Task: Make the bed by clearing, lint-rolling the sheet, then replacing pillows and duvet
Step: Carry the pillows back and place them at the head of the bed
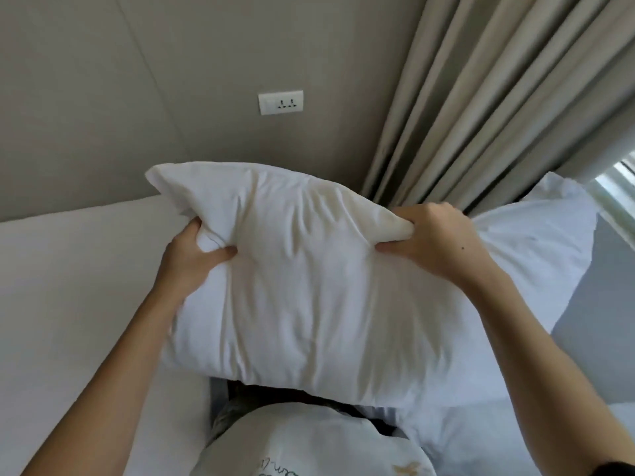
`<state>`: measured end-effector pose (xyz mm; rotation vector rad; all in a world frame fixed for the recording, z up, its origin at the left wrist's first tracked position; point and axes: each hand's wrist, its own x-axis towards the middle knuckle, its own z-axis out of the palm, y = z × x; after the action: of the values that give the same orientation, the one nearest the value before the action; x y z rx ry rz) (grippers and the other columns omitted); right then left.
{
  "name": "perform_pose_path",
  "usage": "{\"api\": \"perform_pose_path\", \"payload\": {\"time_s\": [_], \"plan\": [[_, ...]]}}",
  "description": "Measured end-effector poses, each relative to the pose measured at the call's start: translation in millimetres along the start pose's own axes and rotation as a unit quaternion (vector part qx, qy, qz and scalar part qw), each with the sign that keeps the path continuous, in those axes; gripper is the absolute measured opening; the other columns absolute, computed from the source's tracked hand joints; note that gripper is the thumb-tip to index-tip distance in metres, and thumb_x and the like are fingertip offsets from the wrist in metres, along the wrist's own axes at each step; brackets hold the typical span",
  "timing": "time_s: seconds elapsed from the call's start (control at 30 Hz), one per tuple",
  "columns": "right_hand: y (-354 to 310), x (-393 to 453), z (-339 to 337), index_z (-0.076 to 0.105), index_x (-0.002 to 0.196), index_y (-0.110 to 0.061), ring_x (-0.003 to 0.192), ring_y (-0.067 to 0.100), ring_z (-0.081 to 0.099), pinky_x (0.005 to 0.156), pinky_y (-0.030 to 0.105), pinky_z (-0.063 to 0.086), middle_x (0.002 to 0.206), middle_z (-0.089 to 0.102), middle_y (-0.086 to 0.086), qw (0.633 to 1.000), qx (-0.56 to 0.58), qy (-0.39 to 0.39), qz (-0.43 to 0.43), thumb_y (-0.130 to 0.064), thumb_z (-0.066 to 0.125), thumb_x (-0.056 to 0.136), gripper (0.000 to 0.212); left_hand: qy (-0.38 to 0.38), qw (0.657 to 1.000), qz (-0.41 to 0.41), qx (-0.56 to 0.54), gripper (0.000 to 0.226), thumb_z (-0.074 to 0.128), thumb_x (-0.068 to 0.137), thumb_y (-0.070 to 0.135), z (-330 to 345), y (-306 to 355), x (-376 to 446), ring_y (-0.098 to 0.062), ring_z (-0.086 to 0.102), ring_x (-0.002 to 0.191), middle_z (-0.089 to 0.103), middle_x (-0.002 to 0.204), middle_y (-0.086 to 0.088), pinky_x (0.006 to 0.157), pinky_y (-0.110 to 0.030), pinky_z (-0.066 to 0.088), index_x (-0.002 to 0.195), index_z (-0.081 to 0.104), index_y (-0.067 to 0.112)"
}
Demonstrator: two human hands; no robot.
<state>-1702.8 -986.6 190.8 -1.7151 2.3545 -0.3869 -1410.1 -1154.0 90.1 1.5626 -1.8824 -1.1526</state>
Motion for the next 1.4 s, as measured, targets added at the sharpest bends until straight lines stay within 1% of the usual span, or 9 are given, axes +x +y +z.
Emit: {"api": "perform_pose_path", "payload": {"time_s": [0.2,0.47,0.53,0.63,0.93,1.07,1.2,1.3,1.4], "plan": [[-118,87,52,0.060,0.070,-0.018,0.066,0.027,0.050,0.058,0.036,0.042,0.060,0.056,0.000,0.997,0.014,-0.038,-0.066,-0.039,0.071,0.074,0.025,0.079,0.996,-0.049,0.003,0.071,0.084,0.068,0.040,-116,-74,38,-0.031,0.059,0.109,0.064,0.120,-0.003,0.084,-0.040,0.047,0.130,0.052,0.023],[-281,183,115,0.046,0.055,-0.032,0.066,0.024,0.047,0.056,0.032,0.031,0.057,0.052,-0.009,0.985,0.034,-0.114,-0.124,-0.040,0.075,0.074,0.036,0.169,0.979,-0.112,0.011,0.085,0.071,0.059,0.052,-264,-161,69,-0.035,0.058,0.110,0.063,0.124,-0.008,0.083,-0.040,0.046,0.136,0.047,0.024],[-315,206,133,0.063,0.070,-0.027,0.069,0.025,0.049,0.058,0.032,0.033,0.067,0.062,-0.006,0.980,0.029,-0.132,-0.145,-0.042,0.074,0.075,0.019,0.191,0.973,-0.132,0.012,0.086,0.077,0.061,0.049,-292,-184,75,-0.035,0.058,0.111,0.063,0.125,-0.010,0.082,-0.038,0.045,0.137,0.047,0.024],[-361,243,161,0.070,0.093,-0.024,0.082,0.028,0.059,0.065,0.033,0.039,0.084,0.070,0.000,0.971,0.028,-0.162,-0.175,-0.045,0.072,0.077,0.027,0.226,0.960,-0.165,0.016,0.091,0.073,0.059,0.051,-327,-214,88,-0.037,0.058,0.112,0.063,0.127,-0.010,0.080,-0.037,0.042,0.141,0.043,0.026],[-496,436,276,0.072,0.103,-0.022,0.089,0.024,0.065,0.074,0.035,0.048,0.094,0.072,0.000,0.931,0.113,-0.269,-0.219,-0.035,0.077,0.076,0.030,0.317,0.905,-0.271,0.088,0.086,0.078,0.077,0.043,-416,-305,198,-0.038,0.055,0.118,0.058,0.134,-0.013,0.092,-0.042,0.043,0.149,0.032,0.033],[-573,539,379,0.066,0.111,-0.014,0.096,0.030,0.064,0.076,0.035,0.045,0.101,0.069,0.010,0.923,0.150,-0.288,-0.208,-0.036,0.075,0.080,0.040,0.325,0.853,-0.392,0.112,0.099,0.073,0.084,0.037,-478,-360,300,-0.039,0.031,0.137,0.028,0.150,-0.024,0.109,-0.048,0.030,0.156,0.005,0.026],[-614,613,490,0.028,0.150,-0.019,0.126,0.032,0.046,0.095,0.035,0.040,0.139,0.044,0.016,0.888,-0.051,-0.341,-0.305,-0.037,0.065,0.088,0.075,0.241,0.832,-0.499,-0.017,0.105,0.069,0.088,0.040,-430,-403,374,-0.035,-0.004,0.149,-0.013,0.161,-0.018,0.118,-0.054,0.011,0.155,-0.010,0.021],[-613,634,548,0.013,0.153,-0.020,0.134,0.034,0.033,0.106,0.038,0.031,0.148,0.030,0.018,0.829,-0.192,-0.349,-0.393,-0.044,0.058,0.090,0.082,0.212,0.825,-0.514,-0.099,0.098,0.063,0.091,0.042,-333,-416,393,-0.034,-0.001,0.149,-0.012,0.161,-0.017,0.118,-0.050,0.018,0.155,-0.009,0.023],[-619,643,584,0.014,0.153,-0.019,0.138,0.036,0.026,0.112,0.040,0.021,0.152,0.025,0.019,0.820,-0.171,-0.318,-0.444,-0.051,0.057,0.089,0.084,0.208,0.773,-0.568,-0.191,0.095,0.059,0.092,0.047,-255,-439,390,-0.035,0.012,0.148,-0.004,0.162,-0.018,0.115,-0.048,0.024,0.155,-0.009,0.024]]}}
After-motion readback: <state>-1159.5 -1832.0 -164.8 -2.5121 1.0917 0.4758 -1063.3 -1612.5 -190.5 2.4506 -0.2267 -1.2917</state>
